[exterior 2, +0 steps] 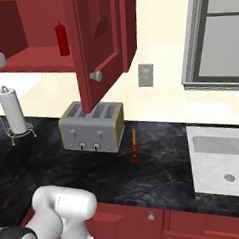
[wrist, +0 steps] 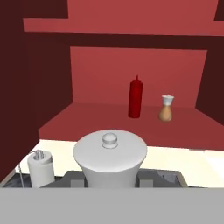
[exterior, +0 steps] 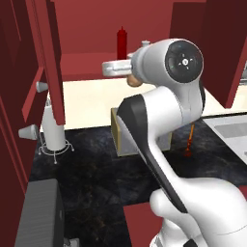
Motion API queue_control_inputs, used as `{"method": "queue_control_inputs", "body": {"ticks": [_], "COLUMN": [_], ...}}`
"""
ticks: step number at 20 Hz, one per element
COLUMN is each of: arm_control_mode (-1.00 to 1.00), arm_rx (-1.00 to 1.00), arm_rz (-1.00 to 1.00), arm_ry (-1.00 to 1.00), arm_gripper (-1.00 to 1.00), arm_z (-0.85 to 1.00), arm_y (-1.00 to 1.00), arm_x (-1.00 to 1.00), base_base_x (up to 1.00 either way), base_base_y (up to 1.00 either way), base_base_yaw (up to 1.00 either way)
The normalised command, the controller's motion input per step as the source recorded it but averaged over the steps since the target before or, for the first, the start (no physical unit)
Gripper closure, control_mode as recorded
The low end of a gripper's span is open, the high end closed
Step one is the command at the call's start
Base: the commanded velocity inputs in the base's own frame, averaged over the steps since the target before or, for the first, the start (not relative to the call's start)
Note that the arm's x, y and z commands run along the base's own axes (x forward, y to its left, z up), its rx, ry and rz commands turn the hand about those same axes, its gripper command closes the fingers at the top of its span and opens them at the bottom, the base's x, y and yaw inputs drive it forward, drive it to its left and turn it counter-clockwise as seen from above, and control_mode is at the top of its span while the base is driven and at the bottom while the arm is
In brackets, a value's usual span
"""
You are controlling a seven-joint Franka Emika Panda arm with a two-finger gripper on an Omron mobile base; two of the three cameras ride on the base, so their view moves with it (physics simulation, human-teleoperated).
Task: There are various items on the counter. Only move the condiments/shakers into the cabinet.
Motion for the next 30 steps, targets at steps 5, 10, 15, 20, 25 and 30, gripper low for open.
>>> {"method": "queue_control_inputs", "body": {"ticks": [5,10,15,20,25,30], "arm_control_mode": [-1.00,-1.00,-1.00,-1.00,-1.00,-1.00], "arm_rx": [0.00,0.00,-0.01,0.00,-0.01,-0.03], "arm_rz": [0.03,0.01,0.00,0.00,0.00,0.00], "arm_ry": [0.00,-0.01,0.00,0.00,0.00,0.00], "arm_gripper": [1.00,1.00,1.00,1.00,1.00,1.00], "arm_z": [0.00,-0.01,0.00,-0.01,-0.03,-0.15], "arm_y": [0.06,0.03,0.05,0.01,0.01,0.02], "arm_x": [0.49,0.49,0.39,0.34,0.33,0.36], "base_base_x": [0.00,0.00,0.00,0.00,0.00,0.00], "base_base_y": [0.00,0.00,0.00,0.00,0.00,0.00], "base_base_yaw": [0.00,0.00,0.00,0.00,0.00,0.00]}}
